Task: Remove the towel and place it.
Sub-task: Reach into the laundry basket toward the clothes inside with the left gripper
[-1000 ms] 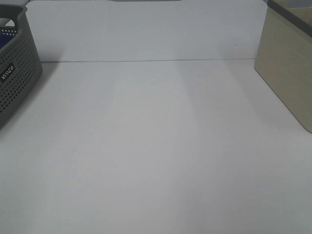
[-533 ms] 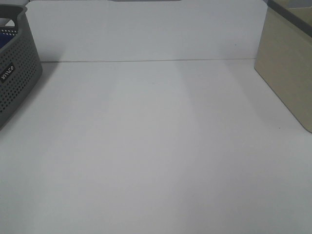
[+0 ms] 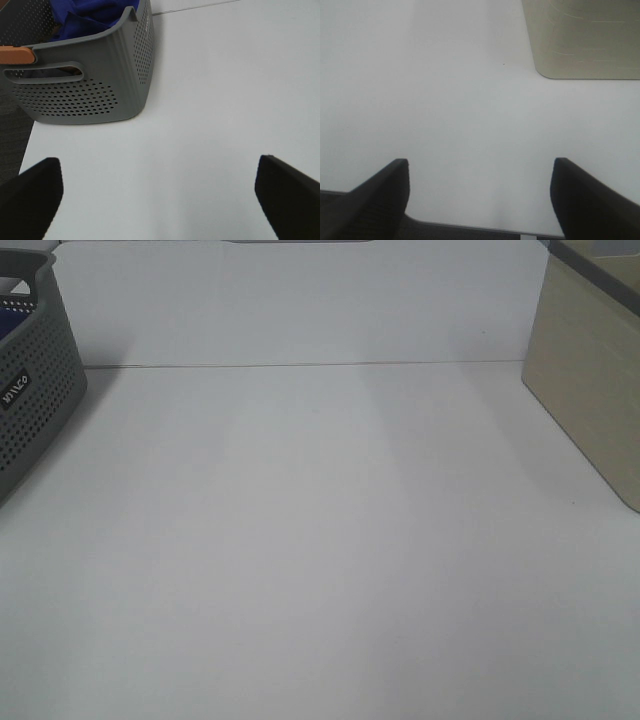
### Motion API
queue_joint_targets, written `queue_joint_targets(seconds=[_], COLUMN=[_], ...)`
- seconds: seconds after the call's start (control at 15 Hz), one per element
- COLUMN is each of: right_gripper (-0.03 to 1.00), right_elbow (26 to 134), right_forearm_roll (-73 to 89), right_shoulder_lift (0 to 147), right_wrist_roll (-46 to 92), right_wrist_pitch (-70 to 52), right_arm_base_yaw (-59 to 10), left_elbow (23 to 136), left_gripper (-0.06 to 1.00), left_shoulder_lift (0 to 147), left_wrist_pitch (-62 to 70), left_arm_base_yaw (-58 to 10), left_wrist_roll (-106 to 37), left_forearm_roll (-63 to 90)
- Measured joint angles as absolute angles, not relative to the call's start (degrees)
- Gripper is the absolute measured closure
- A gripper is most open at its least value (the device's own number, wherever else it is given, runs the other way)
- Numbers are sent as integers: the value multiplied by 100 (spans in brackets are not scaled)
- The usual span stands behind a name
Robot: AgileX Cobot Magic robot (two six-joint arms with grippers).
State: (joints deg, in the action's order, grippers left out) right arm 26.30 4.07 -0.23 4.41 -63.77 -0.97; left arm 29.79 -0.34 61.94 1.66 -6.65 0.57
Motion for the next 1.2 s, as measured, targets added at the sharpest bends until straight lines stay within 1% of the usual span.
queue_joint_targets(seconds=[1.2], right_gripper=[21], right_elbow=[2630], right_forearm_roll=[407], right_shoulder_lift=[-23], right_wrist_roll=[441], right_wrist_pitch=[-6377], right_arm_base_yaw=[-97], left_elbow=[3019], left_gripper=[-5], left_shoulder_lift=[-34], left_wrist_pitch=[6245], left_arm_base_yaw=[166], left_wrist_roll=[-756], left_forearm_roll=[57])
